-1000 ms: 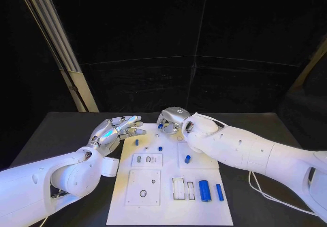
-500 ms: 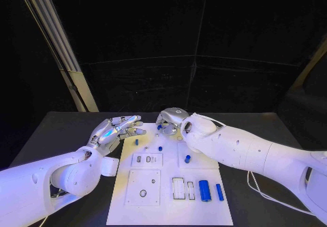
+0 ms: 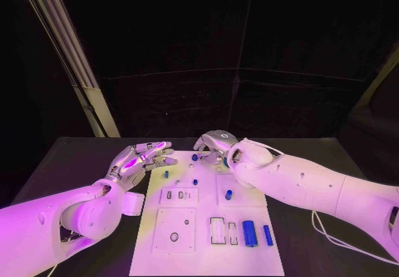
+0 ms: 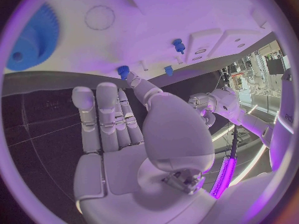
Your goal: Assemble the parts on the task board
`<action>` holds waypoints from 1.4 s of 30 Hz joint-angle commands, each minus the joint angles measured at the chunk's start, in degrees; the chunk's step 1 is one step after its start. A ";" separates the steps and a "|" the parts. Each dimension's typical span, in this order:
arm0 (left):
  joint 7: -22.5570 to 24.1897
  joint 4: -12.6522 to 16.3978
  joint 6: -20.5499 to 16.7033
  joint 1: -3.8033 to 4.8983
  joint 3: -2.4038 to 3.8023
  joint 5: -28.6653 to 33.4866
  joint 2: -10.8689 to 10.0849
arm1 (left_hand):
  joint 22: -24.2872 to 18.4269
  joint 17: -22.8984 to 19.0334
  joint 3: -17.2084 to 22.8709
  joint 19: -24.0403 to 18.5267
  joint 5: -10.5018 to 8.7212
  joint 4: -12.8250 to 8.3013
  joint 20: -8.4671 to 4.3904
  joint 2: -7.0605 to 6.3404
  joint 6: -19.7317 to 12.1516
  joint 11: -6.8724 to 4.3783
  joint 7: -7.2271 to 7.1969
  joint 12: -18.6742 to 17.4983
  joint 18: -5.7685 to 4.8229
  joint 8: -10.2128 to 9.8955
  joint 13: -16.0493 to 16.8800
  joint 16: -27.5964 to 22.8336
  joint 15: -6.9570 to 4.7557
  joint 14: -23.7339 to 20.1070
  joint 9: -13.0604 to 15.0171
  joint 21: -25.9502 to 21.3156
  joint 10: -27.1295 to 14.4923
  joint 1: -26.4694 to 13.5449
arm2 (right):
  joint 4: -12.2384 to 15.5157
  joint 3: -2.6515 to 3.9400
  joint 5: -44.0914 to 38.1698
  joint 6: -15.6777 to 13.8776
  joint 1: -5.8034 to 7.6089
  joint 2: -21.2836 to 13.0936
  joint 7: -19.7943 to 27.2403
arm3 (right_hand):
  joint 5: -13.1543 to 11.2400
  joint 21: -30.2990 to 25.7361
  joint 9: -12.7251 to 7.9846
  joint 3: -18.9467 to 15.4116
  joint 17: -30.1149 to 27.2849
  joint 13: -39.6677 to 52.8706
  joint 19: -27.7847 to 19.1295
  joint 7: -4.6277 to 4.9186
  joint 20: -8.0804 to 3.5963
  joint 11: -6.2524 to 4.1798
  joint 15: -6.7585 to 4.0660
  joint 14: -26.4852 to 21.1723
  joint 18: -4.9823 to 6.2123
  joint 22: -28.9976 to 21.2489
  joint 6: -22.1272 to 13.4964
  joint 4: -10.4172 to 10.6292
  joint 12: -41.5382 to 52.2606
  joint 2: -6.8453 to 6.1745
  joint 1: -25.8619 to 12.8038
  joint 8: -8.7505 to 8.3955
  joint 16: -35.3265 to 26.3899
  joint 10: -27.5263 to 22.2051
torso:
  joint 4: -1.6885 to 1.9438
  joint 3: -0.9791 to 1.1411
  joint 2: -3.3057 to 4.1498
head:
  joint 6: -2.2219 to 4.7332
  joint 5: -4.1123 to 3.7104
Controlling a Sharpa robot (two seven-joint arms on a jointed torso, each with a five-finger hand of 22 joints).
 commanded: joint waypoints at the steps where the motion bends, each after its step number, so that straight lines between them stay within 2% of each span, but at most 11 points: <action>1: 0.06 0.15 0.96 0.12 0.05 -0.06 -0.16 | -0.06 0.06 -0.04 0.47 0.13 -0.35 0.05 0.04 0.19 0.15 0.16 -0.19 0.79 -0.39 -0.09 -0.39 0.06 0.34 -0.08 -0.18 0.14 -0.49 | 2.96 0.20 3.53 -3.19 0.12 -2.83 -1.94 | 0.84 1.78 0.17 -0.21 3.50 1.08 2.55 -0.29 -0.45 -0.95 -0.62 1.33 -0.15 3.14 1.27 1.37 2.70 0.16 -1.09 0.59 2.39 5.52 | -0.26 0.09 -0.11 | 0.06 0.00; 4: 0.06 0.16 0.96 0.14 0.04 -0.06 -0.32 | -0.06 0.06 -0.04 0.47 0.13 -0.35 0.05 0.04 0.19 0.15 0.16 -0.19 0.79 -0.39 -0.09 -0.39 0.06 0.34 -0.08 -0.18 0.14 -0.49 | 6.08 1.06 7.53 -1.74 0.12 -6.51 -3.61 | 1.14 3.61 0.23 -2.14 6.71 3.16 5.19 -1.73 -1.55 -2.69 -1.94 2.34 -0.80 6.49 2.07 3.67 6.44 -1.83 -3.39 0.90 4.64 11.98 | -0.29 0.05 -0.13 | 0.17 -0.31; 6: 0.05 0.13 0.97 0.16 0.04 -0.06 -0.42 | -0.06 0.06 -0.04 0.47 0.13 -0.35 0.05 0.04 0.19 0.15 0.16 -0.19 0.79 -0.39 -0.09 -0.39 0.06 0.34 -0.08 -0.18 0.14 -0.49 | 8.37 1.66 10.96 0.50 0.13 -9.51 -5.17 | 2.82 6.43 0.14 -5.03 13.87 6.29 8.97 -2.81 -2.88 -3.96 -3.12 3.99 -1.84 11.81 1.99 6.05 10.36 -3.55 -4.60 0.87 9.40 15.91 | -0.31 0.08 -0.11 | 0.24 -0.41; 8: 0.03 0.11 0.98 0.16 0.04 -0.06 -0.47 | -0.06 0.06 -0.04 0.47 0.13 -0.35 0.05 0.04 0.19 0.15 0.16 -0.19 0.79 -0.39 -0.09 -0.39 0.06 0.34 -0.08 -0.18 0.14 -0.49 | 9.54 1.97 12.64 2.01 0.12 -11.18 -6.14 | 3.42 7.54 0.08 -7.30 18.66 8.68 10.36 -3.05 -3.23 -4.19 -3.39 4.73 -2.30 13.91 1.56 7.59 12.87 -4.15 -4.88 0.81 12.45 16.87 | -0.33 0.13 -0.07 | 0.30 -0.45; 9: 0.03 0.08 0.98 0.17 0.04 -0.06 -0.48 | -0.06 0.06 -0.04 0.47 0.13 -0.35 0.05 0.04 0.19 0.15 0.16 -0.19 0.79 -0.39 -0.09 -0.39 0.06 0.34 -0.08 -0.18 0.14 -0.49 | 10.13 2.11 13.40 2.96 0.12 -12.11 -6.75 | 4.62 8.40 0.10 -10.83 21.92 13.05 11.20 -3.30 -3.47 -4.43 -3.56 4.97 -2.52 15.22 0.92 9.53 16.55 -4.27 -3.02 0.92 14.90 15.30 | -0.42 0.20 -0.08 | 0.30 -0.42; 14: -0.01 -0.04 1.07 0.17 0.03 -0.06 -0.48 | -0.08 0.09 -0.01 0.46 0.13 -0.40 0.06 0.06 0.16 0.16 0.18 -0.27 0.79 -0.45 -0.10 -0.47 0.08 0.34 -0.09 -0.21 0.12 -0.46 | 11.42 2.43 15.09 6.89 0.12 -14.86 -9.00 | 5.57 10.91 0.02 -20.41 32.31 24.51 14.01 -2.24 -2.62 -3.79 -3.08 5.72 -3.65 20.27 -1.89 18.06 27.10 -3.78 -0.15 0.76 21.00 12.87 | -0.34 0.12 -0.04 | 0.38 -0.70; 15: -0.01 -0.06 1.10 0.17 0.03 -0.06 -0.47 | -0.08 0.09 -0.01 0.46 0.13 -0.40 0.06 0.06 0.16 0.16 0.18 -0.27 0.79 -0.45 -0.10 -0.47 0.08 0.34 -0.09 -0.21 0.12 -0.46 | 11.51 2.45 15.25 7.51 0.12 -15.22 -9.34 | 5.37 11.01 -0.03 -21.13 32.87 25.96 14.11 -2.23 -2.81 -3.49 -2.85 5.75 -3.54 20.49 -2.24 18.70 28.38 -4.45 -0.08 0.65 21.28 12.79 | -0.27 0.06 -0.02 | 0.38 -0.77; 17: -0.03 -0.12 1.14 0.18 0.03 -0.06 -0.42 | -0.08 0.09 -0.01 0.46 0.13 -0.40 0.06 0.06 0.16 0.16 0.18 -0.27 0.79 -0.45 -0.10 -0.47 0.08 0.34 -0.09 -0.21 0.12 -0.46 | 11.63 2.50 15.52 8.69 0.12 -15.92 -9.95 | 6.31 11.29 -0.02 -23.31 34.47 32.50 14.24 -1.73 -2.24 -3.06 -2.54 5.78 -3.69 20.99 -3.77 23.63 34.28 -5.22 2.87 0.59 22.21 12.09 | -0.27 0.08 -0.02 | 0.35 -0.90; 18: -0.04 -0.15 1.17 0.18 0.03 -0.06 -0.40 | -0.08 0.09 -0.01 0.46 0.13 -0.40 0.06 0.06 0.16 0.16 0.18 -0.27 0.79 -0.45 -0.10 -0.48 0.08 0.35 -0.09 -0.21 0.12 -0.46 | 11.63 2.52 15.53 9.02 0.12 -16.16 -10.11 | 6.52 11.39 -0.02 -23.71 35.42 34.38 14.33 -1.69 -2.31 -2.97 -2.31 5.90 -3.64 21.21 -4.04 24.38 35.97 -5.65 3.60 0.64 22.69 12.07 | -0.14 0.03 0.01 | 0.36 -1.08; 29: -0.17 -0.49 1.33 0.17 0.03 -0.06 -0.23 | -0.13 0.13 0.10 0.47 0.14 -0.54 0.07 0.11 0.17 0.15 0.18 -0.38 0.79 -0.52 -0.09 -0.61 0.08 0.38 -0.08 -0.24 0.13 -0.34 | 9.95 2.56 14.46 11.92 0.10 -15.40 -10.58 | 7.50 12.25 0.06 -24.31 39.50 43.27 15.09 -1.34 -1.87 -2.60 -1.81 6.32 -3.92 22.95 -4.86 24.26 43.91 -5.38 4.81 1.42 24.76 11.57 | 0.01 0.01 0.09 | 0.25 -1.42; 42: -0.27 -0.79 1.42 0.17 0.02 -0.06 -0.11 | -0.16 0.18 0.20 0.48 0.15 -0.65 0.07 0.17 0.19 0.15 0.17 -0.46 0.80 -0.57 -0.09 -0.72 0.08 0.41 -0.07 -0.27 0.16 -0.23 | 7.74 2.54 12.81 12.31 0.07 -13.84 -10.67 | 8.20 12.69 0.22 -22.68 42.05 49.69 15.41 -1.51 -1.81 -2.69 -1.83 6.66 -4.05 23.81 -4.28 23.63 49.90 -3.22 7.45 2.54 25.94 12.30 | 0.00 -0.04 0.08 | -0.05 -1.47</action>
